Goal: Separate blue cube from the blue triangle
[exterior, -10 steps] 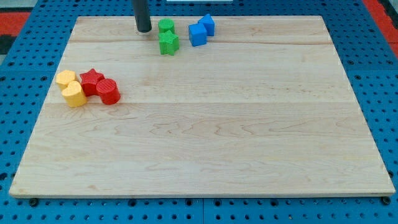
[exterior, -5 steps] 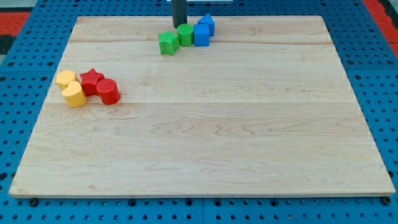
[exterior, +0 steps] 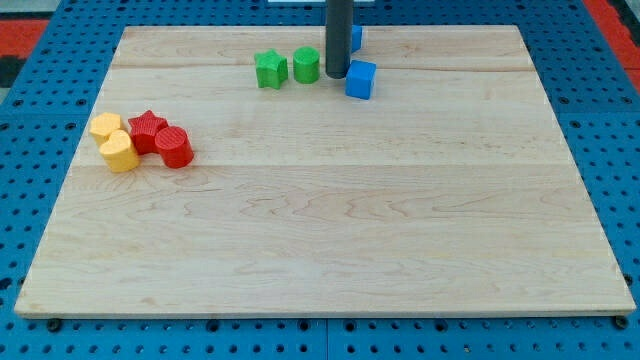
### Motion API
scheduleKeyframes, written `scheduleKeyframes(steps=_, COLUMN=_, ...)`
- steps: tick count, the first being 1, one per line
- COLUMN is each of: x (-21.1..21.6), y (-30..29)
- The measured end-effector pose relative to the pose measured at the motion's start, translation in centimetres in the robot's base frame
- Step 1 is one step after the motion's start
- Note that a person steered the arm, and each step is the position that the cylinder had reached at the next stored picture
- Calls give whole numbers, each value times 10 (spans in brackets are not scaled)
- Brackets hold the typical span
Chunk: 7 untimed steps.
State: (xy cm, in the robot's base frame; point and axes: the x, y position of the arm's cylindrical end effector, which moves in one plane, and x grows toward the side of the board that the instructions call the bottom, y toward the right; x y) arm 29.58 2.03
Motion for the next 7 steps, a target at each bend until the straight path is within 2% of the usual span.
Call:
scheduleKeyframes(steps=2, x=11, y=54)
scheduleKeyframes(steps=4, x=59, y=62)
scheduleKeyframes(steps=5, x=67, y=83)
scheduleKeyframes(steps=6, x=65, y=96)
scheduleKeyframes(steps=7, x=45, y=113)
